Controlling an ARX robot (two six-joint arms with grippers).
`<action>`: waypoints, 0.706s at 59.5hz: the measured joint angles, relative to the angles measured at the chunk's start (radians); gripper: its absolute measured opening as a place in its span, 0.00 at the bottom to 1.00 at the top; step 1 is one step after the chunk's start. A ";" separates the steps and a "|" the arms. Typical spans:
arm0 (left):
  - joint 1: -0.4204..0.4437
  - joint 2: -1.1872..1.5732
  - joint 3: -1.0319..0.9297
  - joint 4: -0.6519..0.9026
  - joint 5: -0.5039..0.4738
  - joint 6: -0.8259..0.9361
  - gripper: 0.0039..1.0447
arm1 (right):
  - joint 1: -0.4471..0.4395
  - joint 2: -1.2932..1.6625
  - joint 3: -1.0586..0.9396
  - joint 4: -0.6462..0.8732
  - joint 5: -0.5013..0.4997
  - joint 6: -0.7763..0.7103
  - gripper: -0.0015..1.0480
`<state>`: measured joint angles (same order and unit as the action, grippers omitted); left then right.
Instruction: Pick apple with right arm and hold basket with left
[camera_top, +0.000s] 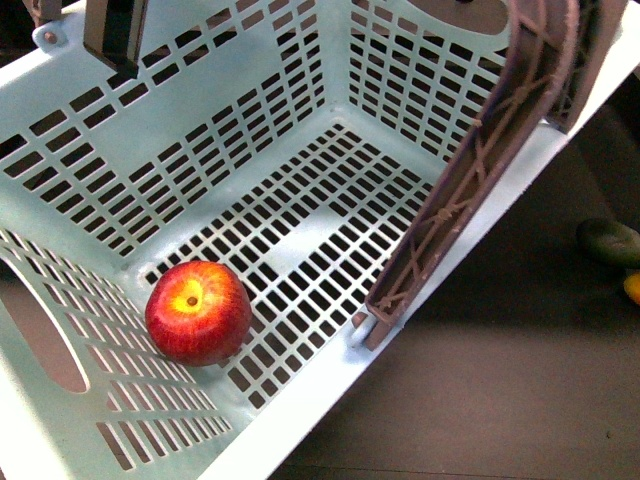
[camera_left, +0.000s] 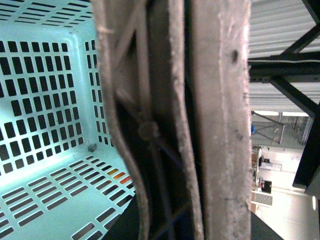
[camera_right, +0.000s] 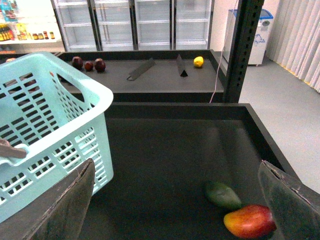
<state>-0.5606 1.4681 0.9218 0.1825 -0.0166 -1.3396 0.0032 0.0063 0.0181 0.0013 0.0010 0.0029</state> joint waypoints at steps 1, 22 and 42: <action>0.003 0.000 0.000 -0.001 -0.002 -0.002 0.14 | 0.000 0.000 0.000 0.000 0.000 0.000 0.92; 0.240 0.026 0.000 0.018 -0.019 -0.033 0.14 | 0.000 0.000 0.000 0.000 0.000 0.000 0.92; 0.476 0.177 -0.001 0.096 -0.080 -0.031 0.14 | 0.000 0.000 0.000 0.000 0.000 0.000 0.92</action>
<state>-0.0845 1.6455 0.9211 0.2787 -0.0963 -1.3708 0.0032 0.0059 0.0181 0.0013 0.0010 0.0029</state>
